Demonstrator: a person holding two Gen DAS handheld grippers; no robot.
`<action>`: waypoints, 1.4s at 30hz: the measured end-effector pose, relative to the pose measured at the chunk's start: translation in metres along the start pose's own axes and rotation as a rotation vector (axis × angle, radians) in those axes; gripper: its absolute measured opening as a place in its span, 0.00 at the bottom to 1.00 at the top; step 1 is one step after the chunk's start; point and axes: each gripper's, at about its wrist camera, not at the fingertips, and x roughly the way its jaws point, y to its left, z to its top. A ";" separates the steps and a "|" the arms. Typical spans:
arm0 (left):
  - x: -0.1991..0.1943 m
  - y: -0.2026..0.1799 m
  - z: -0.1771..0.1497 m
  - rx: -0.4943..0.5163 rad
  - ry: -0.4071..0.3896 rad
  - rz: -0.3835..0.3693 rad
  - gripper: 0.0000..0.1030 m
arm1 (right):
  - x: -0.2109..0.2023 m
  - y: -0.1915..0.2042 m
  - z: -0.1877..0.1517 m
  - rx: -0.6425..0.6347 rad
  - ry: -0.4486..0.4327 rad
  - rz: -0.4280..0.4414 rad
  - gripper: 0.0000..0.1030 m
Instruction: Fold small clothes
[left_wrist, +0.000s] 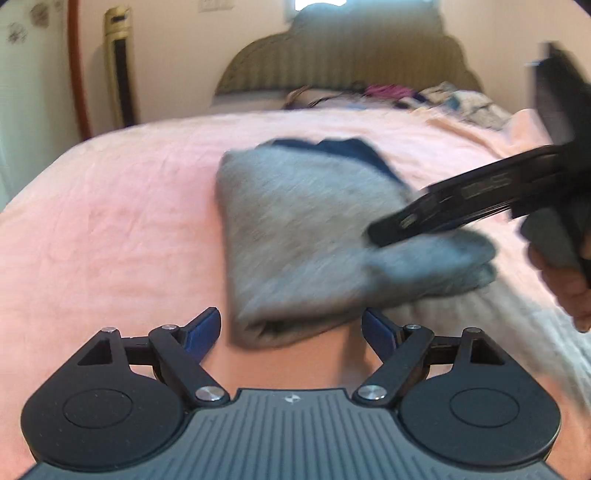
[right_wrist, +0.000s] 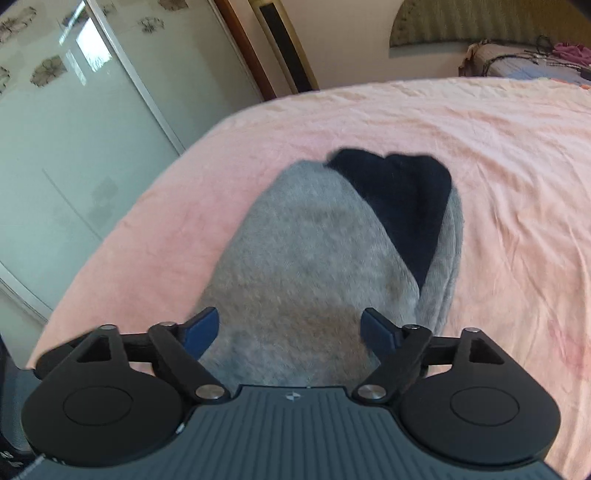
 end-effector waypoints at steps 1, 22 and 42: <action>-0.002 0.004 -0.002 -0.019 0.016 0.029 0.82 | -0.005 -0.001 -0.005 -0.009 -0.043 0.001 0.80; -0.001 -0.011 -0.019 -0.149 0.004 0.185 1.00 | -0.032 0.032 -0.110 -0.016 -0.213 -0.445 1.00; -0.005 -0.010 -0.022 -0.150 0.000 0.172 1.00 | -0.030 0.034 -0.111 -0.018 -0.211 -0.458 1.00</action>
